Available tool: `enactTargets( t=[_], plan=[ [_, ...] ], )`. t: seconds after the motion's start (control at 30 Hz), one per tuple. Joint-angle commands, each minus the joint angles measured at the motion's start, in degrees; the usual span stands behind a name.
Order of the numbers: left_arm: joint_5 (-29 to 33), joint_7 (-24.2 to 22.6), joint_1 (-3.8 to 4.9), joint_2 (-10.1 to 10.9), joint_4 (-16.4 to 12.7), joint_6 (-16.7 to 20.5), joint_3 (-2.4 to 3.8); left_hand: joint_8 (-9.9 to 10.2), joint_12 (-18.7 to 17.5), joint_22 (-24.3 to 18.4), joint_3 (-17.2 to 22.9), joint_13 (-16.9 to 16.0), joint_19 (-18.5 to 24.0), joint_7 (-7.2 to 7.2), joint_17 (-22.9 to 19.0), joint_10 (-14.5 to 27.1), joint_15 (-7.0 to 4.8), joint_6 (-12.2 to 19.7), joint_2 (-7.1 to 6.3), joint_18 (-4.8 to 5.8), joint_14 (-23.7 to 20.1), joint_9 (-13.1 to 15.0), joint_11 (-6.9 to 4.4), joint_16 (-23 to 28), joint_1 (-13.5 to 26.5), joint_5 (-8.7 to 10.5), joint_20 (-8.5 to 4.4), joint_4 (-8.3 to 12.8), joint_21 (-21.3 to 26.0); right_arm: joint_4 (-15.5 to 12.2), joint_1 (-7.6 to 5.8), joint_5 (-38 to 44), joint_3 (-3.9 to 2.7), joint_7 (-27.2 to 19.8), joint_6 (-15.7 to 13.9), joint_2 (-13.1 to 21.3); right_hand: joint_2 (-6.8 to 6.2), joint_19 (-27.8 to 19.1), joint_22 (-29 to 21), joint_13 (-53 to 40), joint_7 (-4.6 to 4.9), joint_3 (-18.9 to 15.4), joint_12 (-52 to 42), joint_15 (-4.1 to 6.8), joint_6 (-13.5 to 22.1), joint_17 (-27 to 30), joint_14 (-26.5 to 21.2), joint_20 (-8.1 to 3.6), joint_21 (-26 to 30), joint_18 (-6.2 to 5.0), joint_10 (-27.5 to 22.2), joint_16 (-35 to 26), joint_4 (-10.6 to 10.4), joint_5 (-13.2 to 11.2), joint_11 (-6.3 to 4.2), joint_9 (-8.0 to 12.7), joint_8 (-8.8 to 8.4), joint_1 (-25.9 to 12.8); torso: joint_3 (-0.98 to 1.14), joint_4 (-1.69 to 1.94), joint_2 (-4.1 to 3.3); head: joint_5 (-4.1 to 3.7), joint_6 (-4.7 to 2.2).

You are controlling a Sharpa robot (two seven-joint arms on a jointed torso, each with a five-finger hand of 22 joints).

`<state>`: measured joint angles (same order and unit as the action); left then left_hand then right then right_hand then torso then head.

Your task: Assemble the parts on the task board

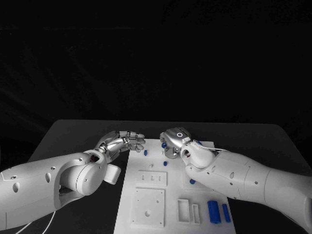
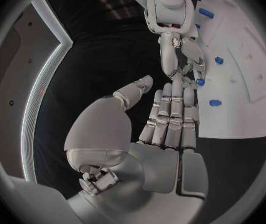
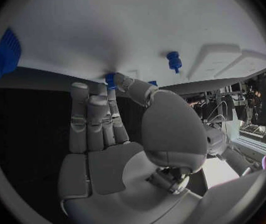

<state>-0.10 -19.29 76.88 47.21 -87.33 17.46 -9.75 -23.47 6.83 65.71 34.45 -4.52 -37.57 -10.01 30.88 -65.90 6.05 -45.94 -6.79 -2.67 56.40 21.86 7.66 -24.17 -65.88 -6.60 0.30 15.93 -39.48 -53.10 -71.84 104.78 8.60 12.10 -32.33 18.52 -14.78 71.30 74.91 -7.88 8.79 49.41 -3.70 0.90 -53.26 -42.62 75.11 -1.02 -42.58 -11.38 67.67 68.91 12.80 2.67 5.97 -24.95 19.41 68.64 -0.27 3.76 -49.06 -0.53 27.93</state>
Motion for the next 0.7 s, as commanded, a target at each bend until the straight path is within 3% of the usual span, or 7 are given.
enactTargets(
  t=[0.03,0.33,0.53,0.7],
  plan=[
    [-0.3,-0.3,0.1,-0.1,-0.1,-0.3,0.03,0.4,-0.3,-0.1,0.0,0.1,0.3,-0.16,0.1,0.1,0.05,0.2,-0.22,-1.09,-0.4,0.1,0.27,0.2,0.2,0.24,0.13,0.2,-0.3,-0.3,-0.03,-1.0,-0.06,-0.5,-0.4,0.1,-0.91,-0.1,0.9,0.6,0.22,-0.8,0.3,-0.73,0.9,0.2,0.0,-0.29,0.0,-3.62,-1.7,0.3,-0.1,0.2,0.42,0.2,-0.57,-0.2,0.01,0.0,0.01,0.04,-0.03],
    [-0.3,-0.3,0.1,0.1,0.0,-0.2,0.04,0.4,-0.3,-0.1,0.0,0.1,0.4,-0.17,0.1,0.1,0.05,0.2,-0.25,-1.07,-0.4,0.1,0.28,0.3,0.2,0.27,0.14,0.2,-0.3,-1.5,-0.31,-2.6,-0.84,-1.3,-1.2,1.1,-1.58,-0.2,0.9,1.7,0.63,-1.8,0.0,-1.35,1.7,0.5,-0.1,-0.17,0.1,-3.62,-3.6,0.5,-0.4,0.4,1.03,0.6,-1.0,-0.4,0.02,-0.07,0.03,0.09,-0.15],
    [-0.3,-0.4,0.1,0.4,0.0,0.1,0.05,0.4,-0.4,-0.1,0.0,0.1,0.4,-0.17,0.1,0.1,0.06,0.2,-0.26,-1.06,-0.4,0.1,0.29,0.3,0.2,0.28,0.14,0.2,-0.3,-4.4,-0.93,-3.5,-2.38,-1.6,-1.3,2.9,-1.72,-0.2,0.9,2.2,0.72,-3.2,-0.1,-1.42,1.9,0.6,-0.1,-0.15,0.1,-3.62,-3.7,0.7,-0.7,1.3,1.1,0.7,-1.08,-1.2,0.07,-0.18,0.06,0.2,-0.41],
    [-0.3,-0.6,0.11,0.7,0.1,0.3,0.06,0.4,-0.4,-0.1,0.0,0.1,0.5,-0.17,0.1,0.1,0.06,0.2,-0.26,-1.06,-0.4,0.1,0.29,0.3,0.2,0.28,0.15,0.2,-0.3,-9.7,-1.76,-5.3,-4.69,-1.7,-0.5,6.6,-1.57,-0.1,0.9,2.4,0.64,-3.9,-0.4,-1.24,1.6,0.8,-0.2,-0.18,0.1,-3.62,-3.0,0.9,-1.2,2.1,0.91,0.8,-0.94,-1.6,0.17,-0.46,0.17,0.14,-0.8]
  ],
)
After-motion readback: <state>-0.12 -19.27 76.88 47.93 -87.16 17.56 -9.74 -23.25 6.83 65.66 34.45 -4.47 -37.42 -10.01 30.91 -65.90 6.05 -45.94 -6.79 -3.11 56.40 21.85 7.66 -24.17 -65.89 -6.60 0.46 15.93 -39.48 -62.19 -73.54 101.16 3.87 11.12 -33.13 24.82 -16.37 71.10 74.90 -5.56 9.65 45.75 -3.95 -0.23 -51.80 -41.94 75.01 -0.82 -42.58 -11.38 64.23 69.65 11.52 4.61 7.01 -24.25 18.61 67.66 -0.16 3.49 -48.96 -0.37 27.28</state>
